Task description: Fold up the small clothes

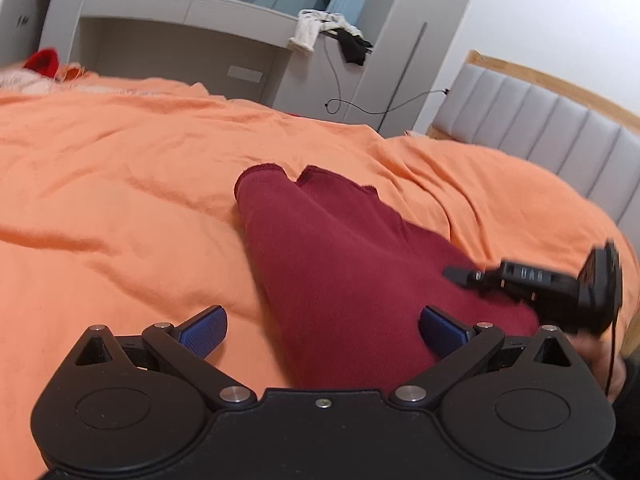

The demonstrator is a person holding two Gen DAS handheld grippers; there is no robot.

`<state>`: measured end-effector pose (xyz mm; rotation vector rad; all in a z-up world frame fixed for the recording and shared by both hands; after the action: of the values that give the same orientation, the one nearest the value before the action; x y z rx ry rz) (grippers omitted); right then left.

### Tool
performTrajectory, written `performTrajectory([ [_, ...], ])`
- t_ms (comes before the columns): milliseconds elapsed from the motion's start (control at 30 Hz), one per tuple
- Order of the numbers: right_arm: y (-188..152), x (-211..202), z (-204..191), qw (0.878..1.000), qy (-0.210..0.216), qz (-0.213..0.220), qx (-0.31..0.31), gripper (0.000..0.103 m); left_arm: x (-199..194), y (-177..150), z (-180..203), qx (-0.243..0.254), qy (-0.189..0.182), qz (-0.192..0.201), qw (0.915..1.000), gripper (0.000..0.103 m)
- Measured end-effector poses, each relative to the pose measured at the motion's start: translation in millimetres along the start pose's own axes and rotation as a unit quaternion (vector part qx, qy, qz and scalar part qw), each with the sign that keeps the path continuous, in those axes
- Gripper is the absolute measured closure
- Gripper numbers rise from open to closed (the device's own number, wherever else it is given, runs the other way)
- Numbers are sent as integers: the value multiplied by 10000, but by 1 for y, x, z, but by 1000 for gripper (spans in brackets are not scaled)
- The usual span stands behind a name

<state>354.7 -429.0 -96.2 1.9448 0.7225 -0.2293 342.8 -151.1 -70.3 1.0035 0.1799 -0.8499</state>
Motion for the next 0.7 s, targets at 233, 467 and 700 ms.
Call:
performTrajectory([
  [233, -1, -1, -1, 10000, -31, 14, -19, 47, 23, 7, -5, -285, 275, -310, 9987, 0],
  [467, -1, 0, -1, 10000, -46, 11, -46, 47, 37, 3, -15, -516, 294, -569, 9966, 0],
  [700, -1, 0, -2, 10000, -50, 10, -76, 45, 37, -2, -15, -371, 260, -404, 9982, 0],
])
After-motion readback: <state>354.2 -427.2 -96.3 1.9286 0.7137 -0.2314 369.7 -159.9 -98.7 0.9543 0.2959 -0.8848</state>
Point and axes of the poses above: each gripper's, at about its wrist camera, not at the fingertips, and x roughly the way its jaws point, z to its right, y to its top, the point moved 10 cm from there along x, roughly the way its jaws point, and after that the axes turned 15 degrees about -x, right-handed, at the moved point
